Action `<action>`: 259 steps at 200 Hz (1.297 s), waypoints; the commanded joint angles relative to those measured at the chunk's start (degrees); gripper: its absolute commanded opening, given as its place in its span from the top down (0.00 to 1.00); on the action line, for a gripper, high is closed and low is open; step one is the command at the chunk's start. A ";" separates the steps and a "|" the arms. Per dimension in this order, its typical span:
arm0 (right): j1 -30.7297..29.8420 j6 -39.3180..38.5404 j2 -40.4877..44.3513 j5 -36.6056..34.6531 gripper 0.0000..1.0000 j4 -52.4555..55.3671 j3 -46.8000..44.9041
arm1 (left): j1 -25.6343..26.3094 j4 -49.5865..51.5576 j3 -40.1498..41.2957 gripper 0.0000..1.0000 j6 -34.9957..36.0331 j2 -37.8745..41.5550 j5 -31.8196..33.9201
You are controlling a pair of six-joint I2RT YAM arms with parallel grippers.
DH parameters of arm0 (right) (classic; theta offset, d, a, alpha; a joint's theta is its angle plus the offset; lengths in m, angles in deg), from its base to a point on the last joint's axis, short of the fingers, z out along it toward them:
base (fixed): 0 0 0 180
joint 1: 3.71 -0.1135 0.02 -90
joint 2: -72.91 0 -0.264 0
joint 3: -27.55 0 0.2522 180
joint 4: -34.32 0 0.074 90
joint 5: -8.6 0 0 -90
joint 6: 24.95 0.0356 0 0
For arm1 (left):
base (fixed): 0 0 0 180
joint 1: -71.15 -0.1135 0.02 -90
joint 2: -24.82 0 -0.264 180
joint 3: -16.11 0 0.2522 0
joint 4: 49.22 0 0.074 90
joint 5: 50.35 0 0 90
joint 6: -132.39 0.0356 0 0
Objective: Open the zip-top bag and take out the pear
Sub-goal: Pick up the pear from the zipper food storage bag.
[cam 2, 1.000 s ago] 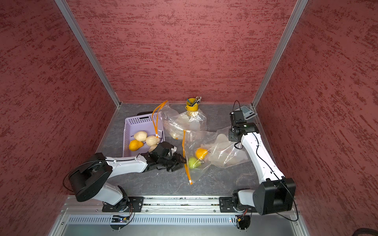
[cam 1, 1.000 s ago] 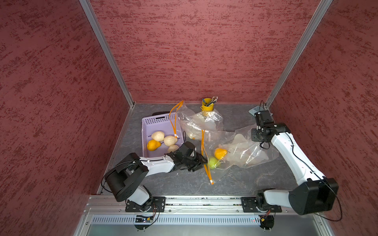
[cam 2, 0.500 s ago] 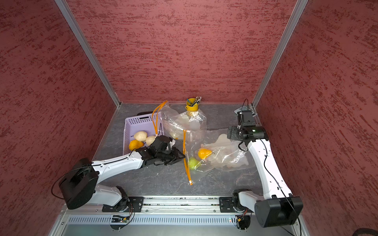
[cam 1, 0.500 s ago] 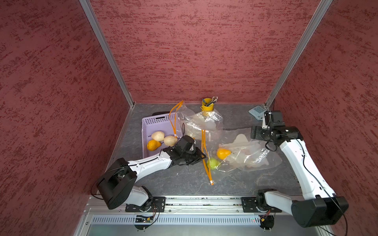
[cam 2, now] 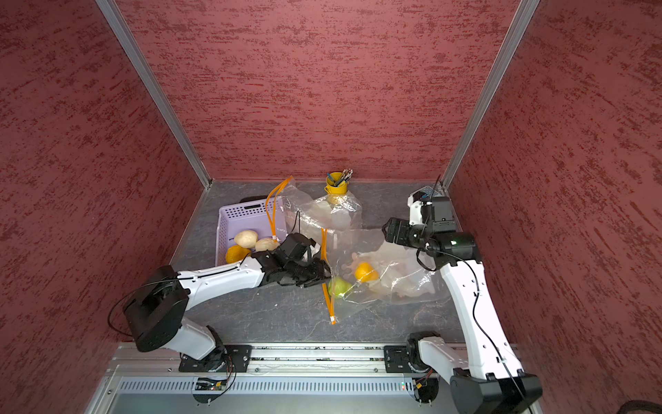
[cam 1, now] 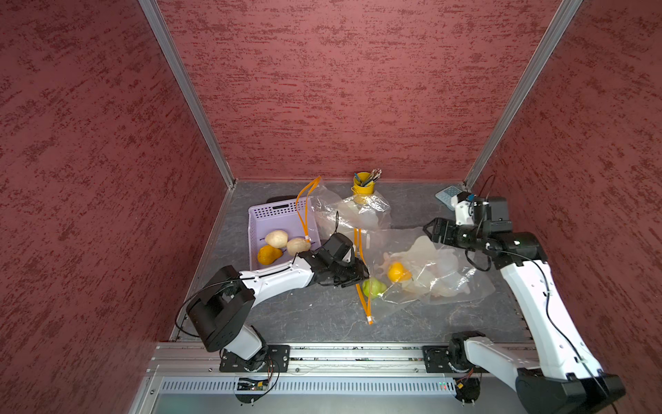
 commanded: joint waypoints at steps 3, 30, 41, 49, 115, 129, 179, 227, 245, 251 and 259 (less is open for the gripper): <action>-0.63 3.68 -1.34 5.33 0.18 -6.89 -8.87 | 0.60 3.97 -1.83 0.47 3.60 -1.29 -2.33; -0.68 5.36 -2.36 6.33 0.23 -13.08 -15.05 | 1.32 2.64 -1.57 0.48 3.09 -3.30 -3.41; -0.68 5.37 -3.67 6.01 0.25 -14.08 -16.51 | 2.28 2.39 -2.24 0.46 3.53 -3.93 -4.03; -0.67 5.37 -4.56 5.49 0.26 -14.95 -17.66 | 2.98 3.21 -3.03 0.45 3.99 -4.40 -4.15; -0.67 4.44 -7.64 4.99 0.27 -18.22 -21.20 | 4.70 12.97 -10.07 0.36 10.05 -9.47 -2.58; -0.68 4.24 -7.34 5.00 0.26 -18.11 -21.11 | 4.70 14.01 -10.79 0.30 10.62 -10.05 -1.02; -0.67 3.87 -7.85 5.63 0.23 -18.47 -21.12 | 5.03 14.60 -14.52 0.15 11.70 -13.49 0.95; -0.67 5.06 -9.21 6.70 0.24 -20.60 -22.81 | 6.35 15.58 -19.36 0.11 13.33 -17.26 2.49; -0.68 5.53 -9.76 6.77 0.24 -21.84 -23.71 | 6.89 16.08 -20.89 0.11 14.20 -19.07 2.86; -0.68 5.61 -10.02 6.73 0.24 -22.16 -24.12 | 7.07 16.44 -21.41 0.11 14.45 -19.73 2.95; -0.67 5.85 -10.47 6.21 0.25 -22.54 -24.64 | 7.36 16.64 -21.99 0.11 14.83 -20.40 3.36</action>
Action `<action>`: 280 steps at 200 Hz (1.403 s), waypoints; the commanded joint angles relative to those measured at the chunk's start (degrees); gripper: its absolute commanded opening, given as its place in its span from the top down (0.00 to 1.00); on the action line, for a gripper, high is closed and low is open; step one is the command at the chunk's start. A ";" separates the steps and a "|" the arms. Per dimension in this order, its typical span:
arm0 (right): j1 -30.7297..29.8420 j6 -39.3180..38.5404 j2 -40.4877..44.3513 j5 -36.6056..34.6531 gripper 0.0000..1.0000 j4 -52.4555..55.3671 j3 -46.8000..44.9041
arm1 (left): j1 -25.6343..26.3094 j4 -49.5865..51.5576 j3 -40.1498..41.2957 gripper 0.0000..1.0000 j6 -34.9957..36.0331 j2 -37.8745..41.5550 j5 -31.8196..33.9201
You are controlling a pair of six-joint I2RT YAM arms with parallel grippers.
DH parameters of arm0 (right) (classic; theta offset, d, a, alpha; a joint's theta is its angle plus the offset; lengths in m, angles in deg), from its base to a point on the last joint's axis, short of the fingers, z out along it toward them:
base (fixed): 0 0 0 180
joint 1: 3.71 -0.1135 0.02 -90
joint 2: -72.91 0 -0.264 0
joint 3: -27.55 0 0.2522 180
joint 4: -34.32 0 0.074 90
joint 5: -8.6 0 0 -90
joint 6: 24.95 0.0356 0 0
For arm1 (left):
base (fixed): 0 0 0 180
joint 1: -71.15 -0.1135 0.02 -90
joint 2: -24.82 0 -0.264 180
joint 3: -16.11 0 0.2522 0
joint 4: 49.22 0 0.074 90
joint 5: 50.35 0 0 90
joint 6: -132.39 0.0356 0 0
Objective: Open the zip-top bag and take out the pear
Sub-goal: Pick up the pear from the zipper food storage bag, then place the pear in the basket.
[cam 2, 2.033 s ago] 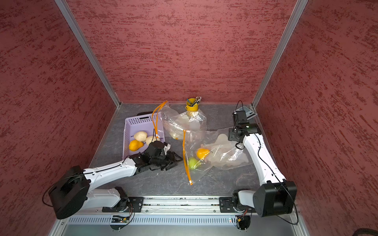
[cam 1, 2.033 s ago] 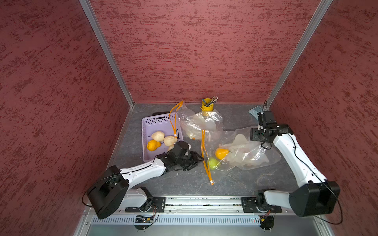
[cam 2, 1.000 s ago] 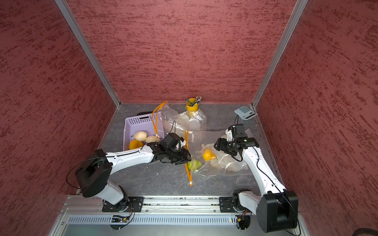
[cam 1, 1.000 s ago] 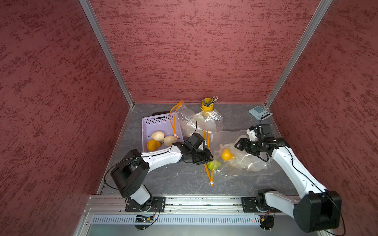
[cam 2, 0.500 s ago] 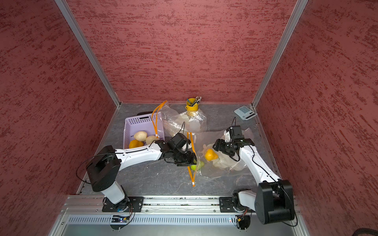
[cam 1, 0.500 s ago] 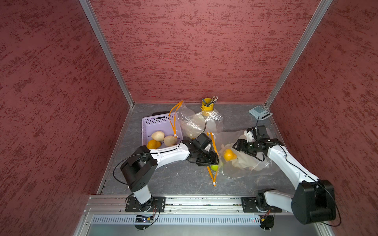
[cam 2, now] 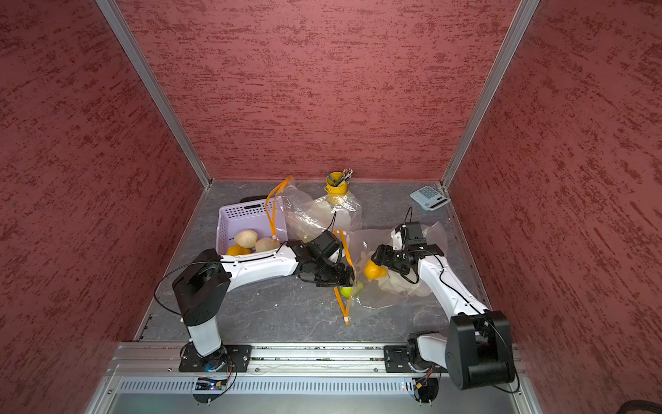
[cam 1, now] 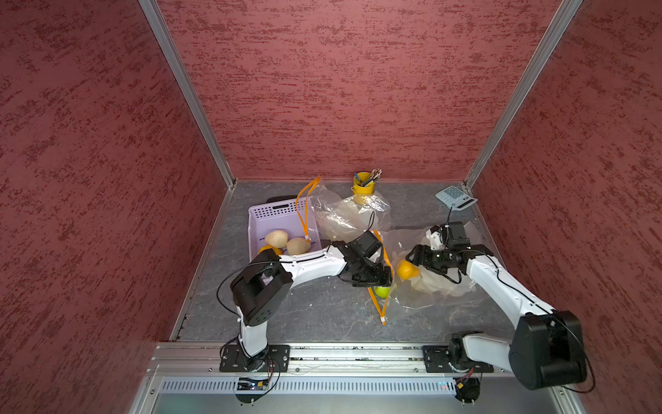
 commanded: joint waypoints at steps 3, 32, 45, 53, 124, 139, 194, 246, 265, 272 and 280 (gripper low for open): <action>-0.26 0.95 -1.23 0.26 0.25 -2.97 -1.65 | 0.96 1.37 -2.23 0.11 2.49 -2.62 1.52; -0.27 2.61 -4.43 -0.98 0.29 -5.35 -4.59 | 1.32 1.67 -2.79 0.11 3.37 -4.70 3.52; -0.26 3.64 -4.97 -0.65 0.30 -7.20 -6.12 | 1.51 2.01 -2.91 0.11 4.08 -5.29 4.49; -0.28 4.08 -4.97 -0.58 0.30 -7.99 -6.84 | 1.66 1.91 -2.86 0.11 4.25 -5.53 4.59; -0.26 6.25 -7.23 0.75 0.31 -12.69 -9.90 | 2.95 0.73 -2.74 0.15 6.27 -6.86 -0.42; -0.27 6.34 -6.98 1.27 0.32 -12.94 -10.08 | 2.84 1.18 -2.84 0.19 6.63 -7.20 -0.16; -0.26 5.37 -5.05 0.46 0.32 -11.23 -9.65 | 2.34 -0.82 -1.56 0.41 6.40 -4.31 2.10; -0.26 5.08 -3.35 0.35 0.32 -10.48 -9.55 | 0.71 -3.49 0.98 0.45 6.22 0.09 2.04; -0.26 4.80 -3.25 -0.56 0.32 -9.11 -8.74 | 0.09 -1.74 2.23 0.45 6.22 3.30 2.74; -0.27 4.76 -3.32 -0.63 0.32 -8.86 -8.42 | -0.55 -0.74 3.17 0.45 5.92 4.86 3.04; -0.23 4.68 -3.29 -0.76 0.32 -8.52 -8.01 | -1.39 -0.52 4.97 0.45 5.48 7.17 2.96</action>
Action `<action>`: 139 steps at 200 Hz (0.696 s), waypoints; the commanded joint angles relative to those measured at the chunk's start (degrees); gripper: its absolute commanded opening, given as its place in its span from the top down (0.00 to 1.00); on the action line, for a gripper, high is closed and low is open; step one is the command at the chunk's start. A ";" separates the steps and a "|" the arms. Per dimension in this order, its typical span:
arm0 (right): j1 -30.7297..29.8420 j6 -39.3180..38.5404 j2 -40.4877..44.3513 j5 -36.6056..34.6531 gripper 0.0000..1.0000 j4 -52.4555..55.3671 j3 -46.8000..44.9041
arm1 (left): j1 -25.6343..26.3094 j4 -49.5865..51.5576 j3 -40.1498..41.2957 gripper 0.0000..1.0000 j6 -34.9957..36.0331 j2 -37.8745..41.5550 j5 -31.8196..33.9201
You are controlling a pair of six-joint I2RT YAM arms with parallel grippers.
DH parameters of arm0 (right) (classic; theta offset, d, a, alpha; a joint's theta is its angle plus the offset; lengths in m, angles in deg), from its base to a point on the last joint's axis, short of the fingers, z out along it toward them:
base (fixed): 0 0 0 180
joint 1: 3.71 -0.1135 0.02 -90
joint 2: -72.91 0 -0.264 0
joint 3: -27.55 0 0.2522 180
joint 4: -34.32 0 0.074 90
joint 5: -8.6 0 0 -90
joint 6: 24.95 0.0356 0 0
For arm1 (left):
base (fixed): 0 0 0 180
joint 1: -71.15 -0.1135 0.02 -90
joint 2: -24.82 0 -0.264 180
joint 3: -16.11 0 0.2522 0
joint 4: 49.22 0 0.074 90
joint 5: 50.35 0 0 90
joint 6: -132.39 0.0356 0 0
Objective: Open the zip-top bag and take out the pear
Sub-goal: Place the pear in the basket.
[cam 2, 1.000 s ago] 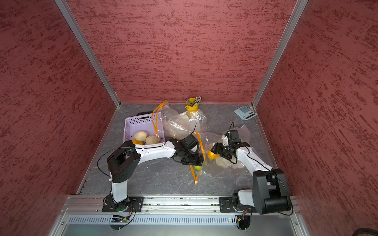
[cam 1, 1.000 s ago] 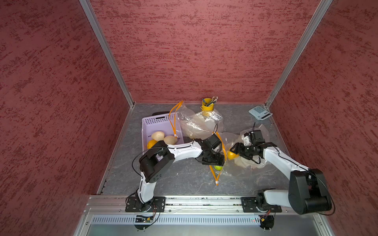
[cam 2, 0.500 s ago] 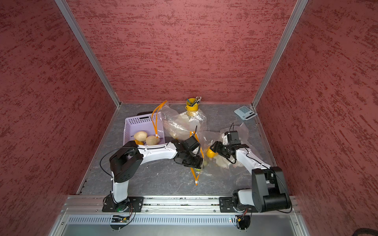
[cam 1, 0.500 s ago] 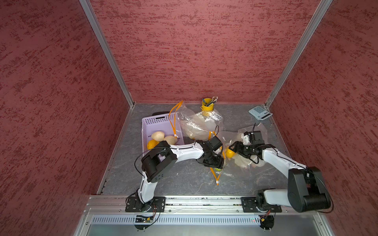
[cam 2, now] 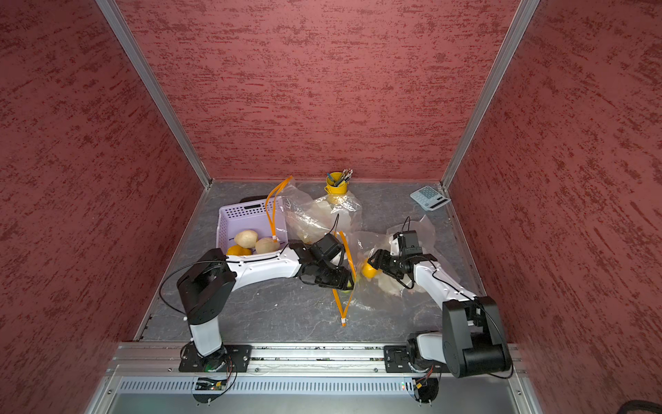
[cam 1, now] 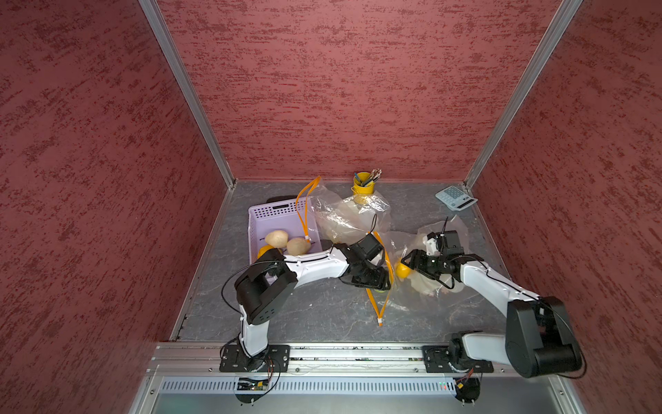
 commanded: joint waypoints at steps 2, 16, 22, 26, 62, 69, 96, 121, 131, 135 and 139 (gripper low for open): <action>-0.28 -1.16 -0.03 -3.54 0.32 5.77 0.24 | -1.79 0.84 3.31 0.45 -0.24 6.39 1.06; -0.18 -1.14 0.27 -4.08 0.32 6.20 0.81 | -3.43 2.68 6.15 0.45 -0.67 10.99 2.04; -0.18 -1.17 0.42 -4.11 0.31 6.37 1.03 | -4.19 3.85 7.18 0.45 -0.61 13.24 2.27; -0.17 -1.17 0.50 -4.17 0.31 6.39 1.18 | -4.55 4.76 7.83 0.45 -0.51 14.73 2.62; -0.17 -1.33 1.26 -4.40 0.26 7.63 2.64 | -9.85 15.31 11.40 0.45 0.81 28.06 6.47; -0.11 -1.33 1.60 -4.07 0.24 7.78 2.88 | -11.90 17.45 11.87 0.45 1.02 31.01 7.06; -0.14 -1.59 3.72 -3.44 0.18 8.63 3.47 | -23.34 24.60 12.35 0.44 2.93 43.32 8.38; -0.16 -2.21 5.45 -3.06 0.15 9.98 4.35 | -35.26 28.75 12.33 0.41 6.88 46.70 8.33; -0.17 -2.61 5.74 -3.14 0.15 10.79 4.84 | -38.36 27.54 13.44 0.41 8.06 45.94 9.22; -0.17 -2.66 5.85 -3.23 0.15 11.03 5.00 | -39.59 26.92 13.70 0.41 8.56 45.39 9.29; -0.17 -2.74 5.92 -3.33 0.15 11.26 5.24 | -40.70 26.08 13.97 0.41 8.92 44.58 8.91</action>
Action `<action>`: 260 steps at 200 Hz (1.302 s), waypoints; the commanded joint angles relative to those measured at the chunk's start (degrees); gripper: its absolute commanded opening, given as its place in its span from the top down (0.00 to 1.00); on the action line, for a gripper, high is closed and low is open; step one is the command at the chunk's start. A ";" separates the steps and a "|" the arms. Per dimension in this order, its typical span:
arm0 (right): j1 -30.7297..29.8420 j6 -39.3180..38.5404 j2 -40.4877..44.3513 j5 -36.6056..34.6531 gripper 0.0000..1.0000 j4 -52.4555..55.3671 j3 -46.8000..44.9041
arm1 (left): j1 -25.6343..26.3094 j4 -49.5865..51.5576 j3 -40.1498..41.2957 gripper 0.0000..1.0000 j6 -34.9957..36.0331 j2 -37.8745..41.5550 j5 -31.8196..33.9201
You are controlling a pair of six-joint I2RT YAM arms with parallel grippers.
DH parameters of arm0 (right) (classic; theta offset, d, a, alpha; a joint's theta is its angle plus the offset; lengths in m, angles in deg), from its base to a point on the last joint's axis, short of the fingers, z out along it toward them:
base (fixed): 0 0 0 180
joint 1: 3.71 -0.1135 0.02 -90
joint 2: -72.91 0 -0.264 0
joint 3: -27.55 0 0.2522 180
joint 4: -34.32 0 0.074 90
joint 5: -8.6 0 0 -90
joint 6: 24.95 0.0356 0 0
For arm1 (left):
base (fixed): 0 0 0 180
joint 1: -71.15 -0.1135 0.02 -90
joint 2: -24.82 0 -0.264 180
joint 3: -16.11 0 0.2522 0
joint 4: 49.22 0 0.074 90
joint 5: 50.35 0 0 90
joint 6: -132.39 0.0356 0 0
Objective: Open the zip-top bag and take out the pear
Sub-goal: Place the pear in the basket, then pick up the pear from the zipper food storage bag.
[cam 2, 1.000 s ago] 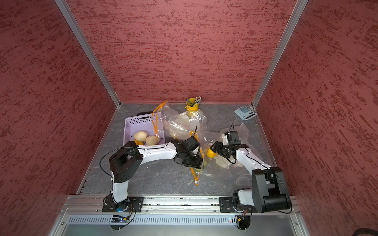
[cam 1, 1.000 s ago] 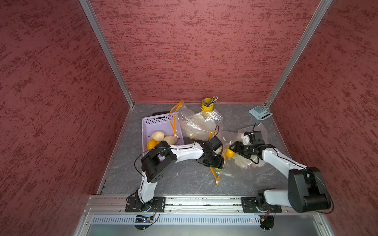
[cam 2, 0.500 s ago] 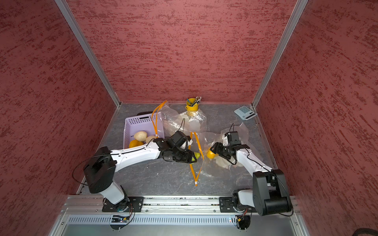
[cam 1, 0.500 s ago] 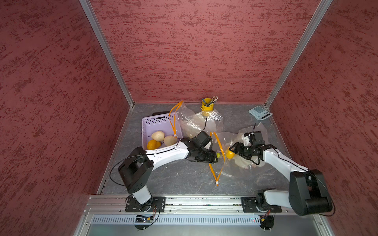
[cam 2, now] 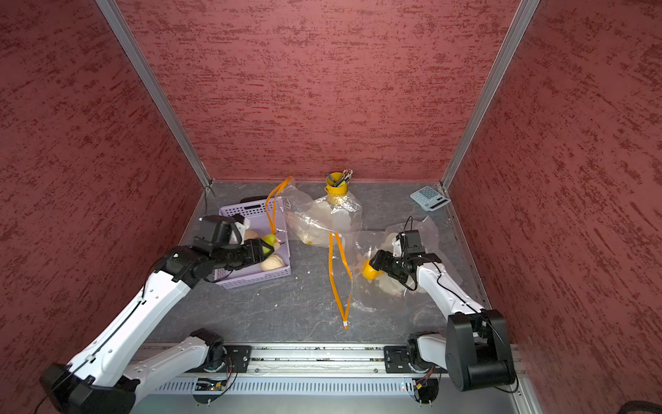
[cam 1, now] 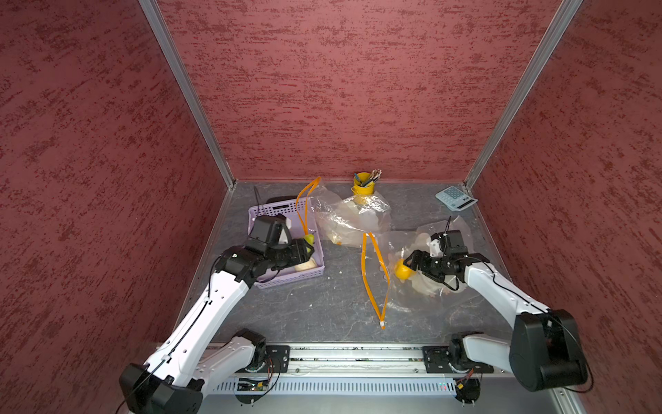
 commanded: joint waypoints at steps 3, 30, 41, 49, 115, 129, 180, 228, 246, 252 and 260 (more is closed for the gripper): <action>-0.20 -1.39 1.48 -1.22 0.14 2.62 2.74 | -6.23 1.42 2.08 0.41 5.07 -3.47 0.80; -0.20 -2.06 2.35 -1.51 0.14 3.75 3.39 | -11.44 -5.11 2.69 0.42 5.92 -9.58 0.43; -0.19 -2.31 2.79 -1.64 0.13 4.33 3.49 | -11.74 -6.21 2.25 0.41 6.28 -11.99 2.43; -0.19 -2.49 3.09 -1.98 0.13 4.68 3.63 | -12.00 -6.46 1.94 0.36 6.82 -13.69 2.24; 0.20 -2.28 4.26 -4.61 0.12 7.25 4.46 | 6.07 3.49 -11.21 0.00 2.81 -5.82 16.10; 0.84 -2.30 5.10 -5.08 0.12 8.43 5.00 | 9.55 2.10 -11.47 0.04 -0.06 -5.49 11.57; 3.31 -0.74 4.40 -3.09 0.17 7.66 4.47 | 21.81 -23.54 3.64 0.28 -14.27 -18.39 -8.49; 3.41 3.00 -3.02 0.82 0.51 -0.07 4.47 | 27.59 -33.15 -0.66 0.33 -17.07 -32.66 -8.99; 3.48 3.61 -5.89 -0.75 0.61 -1.28 4.42 | 28.64 -34.39 -3.80 0.33 -17.49 -36.91 -9.92; 3.48 3.53 -6.59 -1.56 0.62 -1.40 4.28 | 29.01 -34.45 -4.89 0.33 -17.37 -38.21 -9.63; 3.45 3.59 -7.59 -2.34 0.63 -2.13 3.90 | 29.18 -34.05 -6.34 0.33 -17.33 -39.98 -9.09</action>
